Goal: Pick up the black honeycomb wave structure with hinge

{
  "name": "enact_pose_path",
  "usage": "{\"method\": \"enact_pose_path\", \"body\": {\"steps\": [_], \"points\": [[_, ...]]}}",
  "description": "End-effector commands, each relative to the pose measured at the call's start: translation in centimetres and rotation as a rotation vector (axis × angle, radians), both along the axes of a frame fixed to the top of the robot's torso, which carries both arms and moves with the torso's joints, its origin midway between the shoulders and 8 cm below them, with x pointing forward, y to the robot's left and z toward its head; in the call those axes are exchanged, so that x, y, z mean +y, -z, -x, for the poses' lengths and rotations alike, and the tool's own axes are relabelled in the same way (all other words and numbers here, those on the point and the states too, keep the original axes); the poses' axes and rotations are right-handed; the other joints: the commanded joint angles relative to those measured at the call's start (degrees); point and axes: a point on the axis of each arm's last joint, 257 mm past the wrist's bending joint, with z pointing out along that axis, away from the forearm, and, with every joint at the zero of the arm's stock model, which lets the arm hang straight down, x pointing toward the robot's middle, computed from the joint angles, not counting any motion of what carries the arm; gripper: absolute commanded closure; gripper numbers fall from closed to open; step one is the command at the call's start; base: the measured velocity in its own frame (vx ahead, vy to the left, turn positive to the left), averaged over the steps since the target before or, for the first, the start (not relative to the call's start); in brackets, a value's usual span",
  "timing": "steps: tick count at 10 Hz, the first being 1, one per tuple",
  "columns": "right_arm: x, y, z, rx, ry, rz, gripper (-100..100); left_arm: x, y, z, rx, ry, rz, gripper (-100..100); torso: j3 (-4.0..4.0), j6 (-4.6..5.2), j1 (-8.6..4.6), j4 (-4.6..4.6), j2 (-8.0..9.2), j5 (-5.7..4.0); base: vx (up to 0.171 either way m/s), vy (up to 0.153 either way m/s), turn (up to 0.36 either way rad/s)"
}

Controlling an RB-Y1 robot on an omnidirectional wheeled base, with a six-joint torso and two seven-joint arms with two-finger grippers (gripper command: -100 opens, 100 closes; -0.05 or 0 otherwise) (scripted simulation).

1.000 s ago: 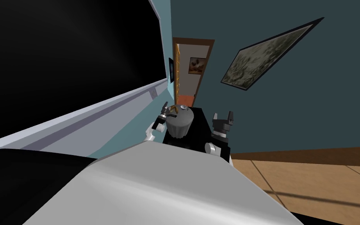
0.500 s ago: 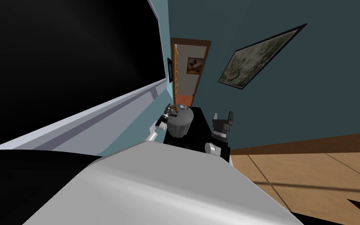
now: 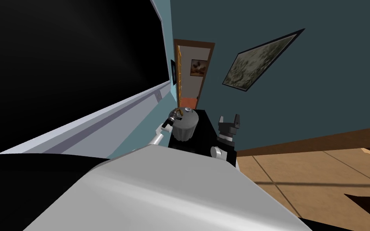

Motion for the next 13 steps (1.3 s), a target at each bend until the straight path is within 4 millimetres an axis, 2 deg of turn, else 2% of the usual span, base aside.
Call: {"method": "enact_pose_path", "body": {"steps": [1, 3, 5, 6, 9, 13], "points": [[0.0, 0.0, 0.0, 0.000, 0.000, 0.000, 0, 0.2, 2.2, -0.6, 0.067, -0.004, -0.007, -100, 0.00, 0.00, 0.00, 0.00, 0.00, 0.00, -0.001, 0.032, -0.056], [0.0, 0.0, 0.0, 0.000, 0.000, 0.000, 0, 0.5, 3.9, -1.1, 0.119, -0.008, -0.014, -100, -0.02, 0.02, -0.05, 0.00, -0.04, -0.01, 0.008, 0.026, -0.059], [0.0, 0.0, 0.0, 0.000, 0.000, 0.000, 0, 1.3, 7.2, -1.6, 0.217, -0.021, -0.030, -100, -0.04, 0.02, -0.08, -0.01, -0.07, -0.02, 0.024, 0.023, -0.062], [0.0, 0.0, 0.0, 0.000, 0.000, 0.000, 0, 1.3, 7.3, -1.6, 0.221, -0.022, -0.031, -100, -0.08, 0.02, -0.06, -0.03, -0.14, -0.01, 0.028, 0.017, -0.034], [0.0, 0.0, 0.0, 0.000, 0.000, 0.000, 0, 3.1, 12.0, -1.5, 0.361, -0.050, -0.059, -100, -0.10, 0.01, -0.12, -0.03, -0.18, -0.03, 0.046, 0.010, -0.064], [0.0, 0.0, 0.0, 0.000, 0.000, 0.000, 0, 5.8, 17.5, -0.3, 0.538, -0.094, -0.094, -100, -0.17, 0.00, -0.15, -0.06, -0.29, -0.03, 0.071, 0.005, -0.055]]}}
